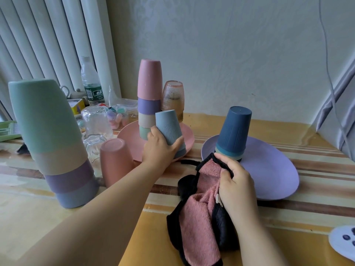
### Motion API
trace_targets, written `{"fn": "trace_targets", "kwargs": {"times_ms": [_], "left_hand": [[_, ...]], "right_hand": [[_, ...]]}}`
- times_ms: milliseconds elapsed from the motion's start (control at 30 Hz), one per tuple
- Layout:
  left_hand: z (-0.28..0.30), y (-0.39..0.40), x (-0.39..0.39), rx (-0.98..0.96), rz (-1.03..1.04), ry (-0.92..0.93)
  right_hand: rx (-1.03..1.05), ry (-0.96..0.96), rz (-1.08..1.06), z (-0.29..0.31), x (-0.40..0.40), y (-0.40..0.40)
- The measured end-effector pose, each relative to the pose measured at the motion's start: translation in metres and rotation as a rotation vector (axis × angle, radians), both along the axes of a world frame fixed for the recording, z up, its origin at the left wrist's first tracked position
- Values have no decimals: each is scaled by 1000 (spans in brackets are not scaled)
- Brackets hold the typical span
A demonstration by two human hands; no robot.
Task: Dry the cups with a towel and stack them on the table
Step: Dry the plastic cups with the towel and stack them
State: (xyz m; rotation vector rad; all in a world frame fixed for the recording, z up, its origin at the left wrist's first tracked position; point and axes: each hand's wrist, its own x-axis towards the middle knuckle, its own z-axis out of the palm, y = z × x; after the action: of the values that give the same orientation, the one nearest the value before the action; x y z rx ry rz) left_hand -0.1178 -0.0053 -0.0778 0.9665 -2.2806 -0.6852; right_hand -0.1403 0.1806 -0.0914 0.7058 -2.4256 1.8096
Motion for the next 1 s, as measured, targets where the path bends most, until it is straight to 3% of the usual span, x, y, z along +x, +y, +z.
{"fn": "trace_targets", "kwargs": {"times_ms": [167,300,800,1000], "left_hand": [[3,-3,0,239,-139,123],[5,-9,0,344,-126,120],[1,6,7,131,-25,138],[11,6,14,207,-168,411]], "right_hand": [[12,10,0,2,2,0],[19,0,8,0,1,0],[35,11,26,2,3,0],[101,77,106,6,7,-4]]}}
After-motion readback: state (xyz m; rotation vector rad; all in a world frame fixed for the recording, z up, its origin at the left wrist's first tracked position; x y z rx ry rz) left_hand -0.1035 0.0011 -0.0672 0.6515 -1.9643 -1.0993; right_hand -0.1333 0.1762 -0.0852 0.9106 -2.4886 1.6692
